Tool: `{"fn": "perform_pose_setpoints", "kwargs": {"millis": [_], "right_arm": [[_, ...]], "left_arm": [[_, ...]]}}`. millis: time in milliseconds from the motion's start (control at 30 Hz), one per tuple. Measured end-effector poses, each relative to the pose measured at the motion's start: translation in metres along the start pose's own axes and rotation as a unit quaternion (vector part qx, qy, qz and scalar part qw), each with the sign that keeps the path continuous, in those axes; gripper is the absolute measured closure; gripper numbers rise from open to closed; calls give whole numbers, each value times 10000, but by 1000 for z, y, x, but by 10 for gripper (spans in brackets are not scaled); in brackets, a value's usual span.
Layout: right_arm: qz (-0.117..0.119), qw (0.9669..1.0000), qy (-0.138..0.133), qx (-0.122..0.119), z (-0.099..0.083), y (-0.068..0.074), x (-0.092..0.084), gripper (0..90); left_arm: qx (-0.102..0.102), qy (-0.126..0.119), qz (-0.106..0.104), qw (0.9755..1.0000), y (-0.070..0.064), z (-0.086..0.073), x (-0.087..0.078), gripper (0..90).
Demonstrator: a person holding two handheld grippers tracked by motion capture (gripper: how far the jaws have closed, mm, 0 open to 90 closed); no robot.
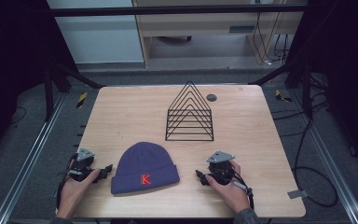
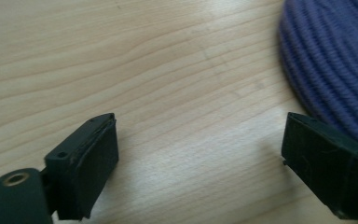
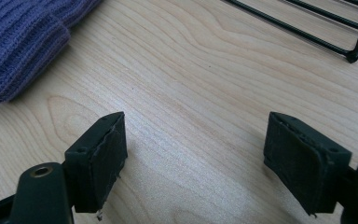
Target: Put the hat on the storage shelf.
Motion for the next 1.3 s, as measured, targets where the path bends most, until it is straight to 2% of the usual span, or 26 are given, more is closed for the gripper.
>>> {"fn": "perform_pose_setpoints", "kwargs": {"millis": [33,67,167,233,267,300,467,567,600,633,667,800,833,900,933,1033,1100,1133,1300], "right_arm": [[2,10000,0,-3,0,0,0,216],[2,10000,0,-3,0,0,0,216],[18,10000,-15,-19,0,0,0,224],[23,10000,-17,-17,0,1,0,228],[23,10000,-17,-17,0,1,0,228],[37,10000,-19,-23,0,1,-1,230],[47,10000,-29,-64,-1,2,-1,241],[46,10000,-32,-73,-1,3,-2,245],[46,10000,-32,-73,-1,3,-2,245],[41,10000,-31,-70,-1,3,-2,245],[46,10000,-32,-61,-1,3,-2,245],[39,10000,-34,-51,-1,3,-2,245],[41,10000,-32,-49,-1,3,-2,245],[43,10000,-33,-50,-1,3,-2,245],[44,10000,-33,-50,-1,3,-2,245],[45,10000,-34,-50,-1,3,-2,245],[45,10000,-34,-50,-1,3,-2,245],[45,10000,-33,-50,-1,3,-2,245],[46,10000,-34,-59,-1,3,-2,245]], "left_arm": [[-13,33,-119,9999,-2,2,-2,130],[-13,33,-119,9999,-2,2,-2,146],[84,-32,-386,9992,-9,21,-9,148],[156,-71,-458,9988,-13,30,-12,148],[156,-71,-458,9988,-13,30,-12,148],[234,-102,-509,9984,-17,42,-13,148],[388,-33,-619,9973,-30,67,-12,176],[562,131,-661,9961,-41,79,-8,194],[562,131,-661,9961,-41,79,-8,194],[667,250,-679,9951,-51,86,-3,195],[694,312,-661,9949,-54,88,0,197],[800,458,-603,9939,-62,93,11,195],[847,607,-594,9928,-63,93,21,196],[823,692,-671,9919,-63,93,28,211],[788,712,-700,9919,-63,94,32,230],[937,879,-686,9893,-66,94,39,301],[942,872,-674,9894,-67,94,40,344],[994,974,-637,9882,-67,92,43,378],[955,1121,-633,9871,-63,86,46,471]]}}
Point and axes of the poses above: each handheld gripper's, and its own axes: x roughly forward along the jaws, z roughly out of its top, y roughly to its left, the point moved 8 cm from there along x, roughly forward along the jaws, and after that the axes turned 5 degrees about y, right-handed, at the moved point
